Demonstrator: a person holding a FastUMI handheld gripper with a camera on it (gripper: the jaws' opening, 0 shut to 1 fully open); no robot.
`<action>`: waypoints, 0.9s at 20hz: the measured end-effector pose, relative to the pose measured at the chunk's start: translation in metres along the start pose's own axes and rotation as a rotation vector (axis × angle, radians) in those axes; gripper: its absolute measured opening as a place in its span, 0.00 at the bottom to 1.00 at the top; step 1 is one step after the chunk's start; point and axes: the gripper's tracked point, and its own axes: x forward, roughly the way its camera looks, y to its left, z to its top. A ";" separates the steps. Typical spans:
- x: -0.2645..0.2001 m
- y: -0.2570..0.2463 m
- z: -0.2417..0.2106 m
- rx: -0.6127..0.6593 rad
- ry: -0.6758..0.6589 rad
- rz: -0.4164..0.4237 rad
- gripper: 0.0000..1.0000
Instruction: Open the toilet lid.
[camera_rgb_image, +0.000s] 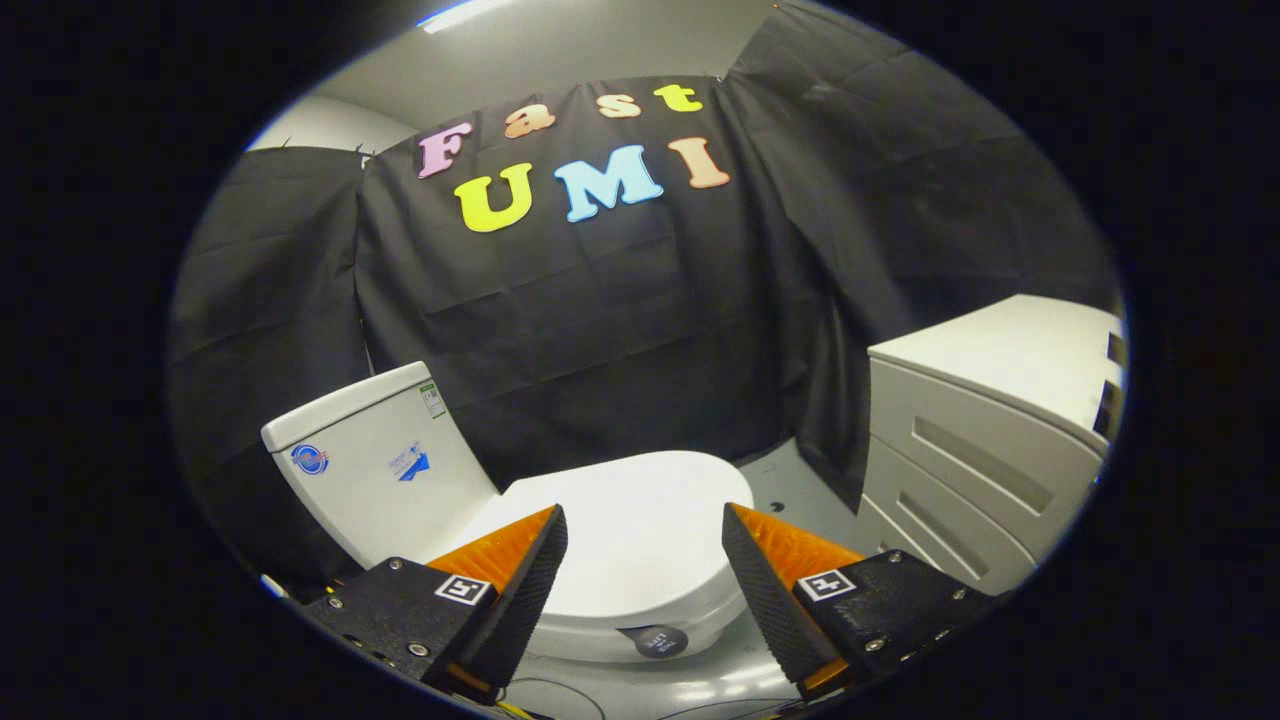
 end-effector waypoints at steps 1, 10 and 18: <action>0.001 -0.005 -0.005 0.027 0.016 -0.006 0.96; 0.018 -0.021 -0.070 0.252 0.247 0.009 0.95; 0.029 -0.021 -0.111 0.440 0.389 0.063 0.94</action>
